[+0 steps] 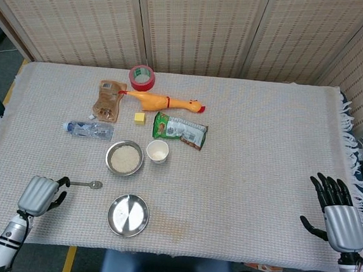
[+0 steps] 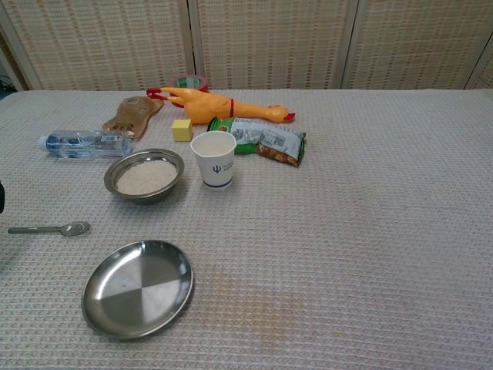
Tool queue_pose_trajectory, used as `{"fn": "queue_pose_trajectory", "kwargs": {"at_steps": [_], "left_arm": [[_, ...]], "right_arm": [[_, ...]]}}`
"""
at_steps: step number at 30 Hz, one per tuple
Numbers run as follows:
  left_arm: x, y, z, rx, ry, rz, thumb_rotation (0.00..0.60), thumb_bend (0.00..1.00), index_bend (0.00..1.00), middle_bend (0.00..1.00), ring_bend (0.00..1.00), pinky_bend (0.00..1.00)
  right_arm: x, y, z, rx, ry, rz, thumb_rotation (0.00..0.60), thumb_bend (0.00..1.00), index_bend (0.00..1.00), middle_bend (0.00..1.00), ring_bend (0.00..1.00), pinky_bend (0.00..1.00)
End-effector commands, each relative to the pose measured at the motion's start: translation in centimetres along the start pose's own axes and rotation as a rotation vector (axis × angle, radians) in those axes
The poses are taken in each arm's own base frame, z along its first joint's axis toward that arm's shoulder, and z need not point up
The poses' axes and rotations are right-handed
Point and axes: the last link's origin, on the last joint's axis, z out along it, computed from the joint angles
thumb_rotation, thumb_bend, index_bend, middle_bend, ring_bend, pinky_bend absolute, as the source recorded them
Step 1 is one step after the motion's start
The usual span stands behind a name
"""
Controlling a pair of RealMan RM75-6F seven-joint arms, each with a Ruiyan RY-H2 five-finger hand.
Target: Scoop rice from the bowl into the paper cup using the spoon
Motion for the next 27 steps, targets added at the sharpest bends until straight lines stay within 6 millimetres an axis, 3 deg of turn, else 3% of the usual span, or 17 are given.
{"fn": "queue_pose_trajectory", "kwargs": {"at_steps": [1, 7, 27], "left_arm": [[-0.5, 0.1, 0.5, 0.005, -0.013, 0.005, 0.600, 0.42, 0.44, 1.00, 1.00, 1.00], [-1.6, 0.0, 1.7, 0.034, -0.033, 0.002, 0.600, 0.41, 0.40, 1.00, 1.00, 1.00], [-4.7, 0.3, 4.5, 0.055, -0.082, 0.059, 0.600, 0.41, 0.44, 1.00, 1.00, 1.00]], "right_arm": [[0.0, 0.0, 0.0, 0.001, -0.003, 0.000, 0.527, 0.15, 0.00, 0.00, 0.00, 0.00], [-0.1, 0.0, 0.0, 0.001, -0.013, 0.001, 0.528, 0.15, 0.00, 0.00, 0.00, 0.00], [-0.4, 0.1, 0.2, -0.002, -0.041, 0.004, 0.527, 0.15, 0.00, 0.00, 0.00, 0.00]]}}
